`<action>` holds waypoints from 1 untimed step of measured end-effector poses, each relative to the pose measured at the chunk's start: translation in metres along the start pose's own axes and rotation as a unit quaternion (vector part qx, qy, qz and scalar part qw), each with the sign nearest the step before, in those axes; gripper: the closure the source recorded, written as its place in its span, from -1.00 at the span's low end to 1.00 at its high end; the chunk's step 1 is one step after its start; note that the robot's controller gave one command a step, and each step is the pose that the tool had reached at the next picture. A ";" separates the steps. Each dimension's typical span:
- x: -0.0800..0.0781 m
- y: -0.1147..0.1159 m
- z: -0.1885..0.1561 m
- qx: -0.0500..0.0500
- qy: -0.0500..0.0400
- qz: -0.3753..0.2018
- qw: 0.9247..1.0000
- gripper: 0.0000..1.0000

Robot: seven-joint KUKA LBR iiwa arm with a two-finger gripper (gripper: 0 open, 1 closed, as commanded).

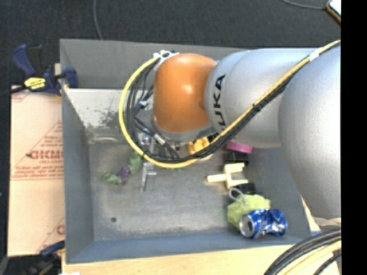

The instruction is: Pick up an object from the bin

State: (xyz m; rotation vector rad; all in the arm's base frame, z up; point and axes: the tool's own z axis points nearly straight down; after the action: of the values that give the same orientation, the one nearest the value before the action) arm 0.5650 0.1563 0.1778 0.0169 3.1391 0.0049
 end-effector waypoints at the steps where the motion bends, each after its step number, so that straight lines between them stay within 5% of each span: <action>1: 0.000 0.000 0.000 0.000 0.000 0.000 1.000 -1.00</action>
Offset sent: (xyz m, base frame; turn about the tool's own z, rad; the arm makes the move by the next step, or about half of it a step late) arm 0.0389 0.0108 -0.0459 0.0593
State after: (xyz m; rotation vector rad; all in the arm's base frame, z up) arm 0.5651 0.1564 0.1777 0.0171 3.1391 0.0050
